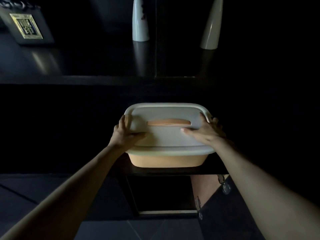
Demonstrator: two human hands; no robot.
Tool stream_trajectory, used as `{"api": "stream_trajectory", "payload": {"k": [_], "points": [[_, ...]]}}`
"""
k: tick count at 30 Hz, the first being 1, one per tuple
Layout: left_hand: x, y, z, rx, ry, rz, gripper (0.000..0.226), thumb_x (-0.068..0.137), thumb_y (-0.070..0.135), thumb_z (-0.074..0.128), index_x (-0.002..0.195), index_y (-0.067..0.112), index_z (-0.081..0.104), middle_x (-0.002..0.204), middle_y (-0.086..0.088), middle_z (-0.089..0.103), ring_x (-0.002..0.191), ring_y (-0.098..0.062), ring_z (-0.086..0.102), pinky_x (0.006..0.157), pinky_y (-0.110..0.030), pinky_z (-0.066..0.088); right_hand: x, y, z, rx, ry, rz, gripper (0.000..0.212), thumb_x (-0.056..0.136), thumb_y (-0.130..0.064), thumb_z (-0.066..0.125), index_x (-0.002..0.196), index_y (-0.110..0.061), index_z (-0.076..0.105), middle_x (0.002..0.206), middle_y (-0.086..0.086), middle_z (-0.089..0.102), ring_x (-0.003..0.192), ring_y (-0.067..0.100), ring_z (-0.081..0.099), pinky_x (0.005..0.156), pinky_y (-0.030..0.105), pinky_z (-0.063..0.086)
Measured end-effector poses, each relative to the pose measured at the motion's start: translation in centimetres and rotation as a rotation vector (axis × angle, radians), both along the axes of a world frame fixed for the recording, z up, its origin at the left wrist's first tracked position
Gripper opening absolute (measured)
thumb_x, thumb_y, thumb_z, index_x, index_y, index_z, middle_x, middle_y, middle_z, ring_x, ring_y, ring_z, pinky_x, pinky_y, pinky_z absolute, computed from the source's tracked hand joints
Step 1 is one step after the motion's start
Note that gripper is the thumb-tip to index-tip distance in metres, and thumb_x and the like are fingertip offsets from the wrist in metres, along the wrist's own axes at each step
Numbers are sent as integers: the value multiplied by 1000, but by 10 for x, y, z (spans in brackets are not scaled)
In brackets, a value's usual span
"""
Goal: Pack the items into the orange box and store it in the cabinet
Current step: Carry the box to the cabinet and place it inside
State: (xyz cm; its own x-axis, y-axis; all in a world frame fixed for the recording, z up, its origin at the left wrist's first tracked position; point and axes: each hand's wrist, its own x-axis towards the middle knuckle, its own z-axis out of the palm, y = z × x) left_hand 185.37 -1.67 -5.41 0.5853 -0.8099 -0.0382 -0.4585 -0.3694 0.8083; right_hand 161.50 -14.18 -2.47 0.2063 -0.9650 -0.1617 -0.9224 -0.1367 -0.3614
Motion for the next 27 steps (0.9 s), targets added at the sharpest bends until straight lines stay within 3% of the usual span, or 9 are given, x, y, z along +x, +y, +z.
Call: {"api": "stream_trajectory", "payload": {"k": [6,10,12,14,16,19,23,27], "points": [[-4,21,-4,-57,28,17,104,50,45,82,136,25,28,131,-7,39,122,-27,38,95,-37,37,-4,22,4,46,-72,-76,118,52,-75,68,145,-30,11,144,17,19,129,38,26,97,48,34],[-7,49,-3,-29,-121,-61,97,59,40,83,137,21,29,122,0,41,122,-28,39,93,-29,32,-9,53,7,111,-94,-115,122,48,-71,73,144,-36,5,144,17,18,128,39,26,96,49,34],[-10,74,-2,-41,-50,-49,105,58,38,85,142,28,23,129,-6,38,120,-26,40,93,-30,33,-15,78,7,115,-115,-118,122,47,-70,74,143,-40,5,144,16,18,128,39,26,96,49,34],[-14,103,1,-74,-52,-98,106,55,43,83,141,37,22,124,0,36,114,-20,39,93,-30,34,-22,107,6,123,-136,-123,120,48,-69,75,143,-44,4,145,15,19,129,38,28,98,49,34],[-15,130,4,-84,-90,-176,101,58,40,82,141,35,25,123,7,37,117,-21,39,98,-35,36,-29,139,5,137,-149,-135,118,49,-67,75,142,-46,6,147,15,20,130,38,28,101,52,35],[-19,166,8,-47,-89,-236,91,65,36,80,140,33,29,140,-3,38,127,-26,36,105,-45,35,-38,178,6,131,-168,-132,112,52,-64,75,142,-45,12,149,13,24,133,37,26,102,54,34],[-26,205,13,-33,-101,-252,83,65,37,79,136,39,36,143,0,34,129,-24,33,105,-41,34,-46,224,2,95,-256,-130,103,59,-55,78,144,-31,25,145,9,36,131,29,36,103,41,36],[-38,239,-2,54,-69,-263,80,63,40,80,132,45,40,139,-4,34,124,-26,37,99,-37,37,-61,264,-25,116,-295,-142,93,60,-57,77,138,-23,38,133,7,51,121,26,48,91,34,44]]}}
